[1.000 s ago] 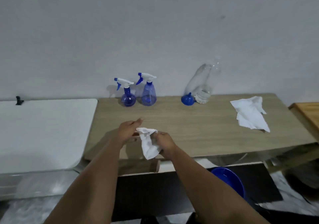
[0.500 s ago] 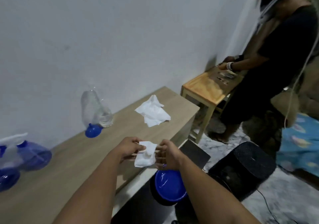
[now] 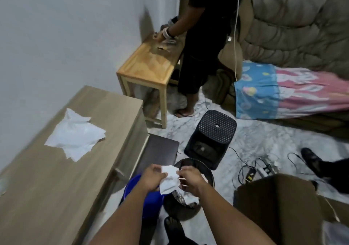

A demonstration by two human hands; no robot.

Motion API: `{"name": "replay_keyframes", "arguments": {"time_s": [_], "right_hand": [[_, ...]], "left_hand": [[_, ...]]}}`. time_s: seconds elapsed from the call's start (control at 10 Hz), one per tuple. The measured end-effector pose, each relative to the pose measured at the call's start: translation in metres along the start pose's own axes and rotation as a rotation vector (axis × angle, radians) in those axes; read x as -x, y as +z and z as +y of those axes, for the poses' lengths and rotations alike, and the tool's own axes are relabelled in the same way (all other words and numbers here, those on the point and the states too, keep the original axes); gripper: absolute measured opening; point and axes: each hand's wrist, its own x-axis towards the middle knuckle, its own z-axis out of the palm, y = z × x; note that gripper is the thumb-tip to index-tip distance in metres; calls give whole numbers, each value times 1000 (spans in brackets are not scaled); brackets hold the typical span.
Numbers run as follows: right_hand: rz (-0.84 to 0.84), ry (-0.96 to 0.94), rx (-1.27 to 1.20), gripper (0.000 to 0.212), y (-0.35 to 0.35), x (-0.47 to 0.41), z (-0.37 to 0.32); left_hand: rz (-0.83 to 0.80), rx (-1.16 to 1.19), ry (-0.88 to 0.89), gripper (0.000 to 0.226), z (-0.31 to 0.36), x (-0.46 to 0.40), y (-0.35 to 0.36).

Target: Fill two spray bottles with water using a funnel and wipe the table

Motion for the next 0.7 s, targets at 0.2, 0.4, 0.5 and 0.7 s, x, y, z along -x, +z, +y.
{"name": "replay_keyframes", "arguments": {"time_s": [0.2,0.4,0.5,0.7], "right_hand": [[168,99,-25,22,-68,-38,29],[299,115,5,20,-102,-80,44],[334,131,32,30,-109,-94,40],[333,145,-10,48,-94,-101,33]], "left_hand": [[-99,-144,-56,24,-15,-53,78],[-235,-203,-129,30,-26,-95,136],[-281,-283,-138,49,-26,-107,150],[-242,-326,-121,53,-29,-109,139]]}}
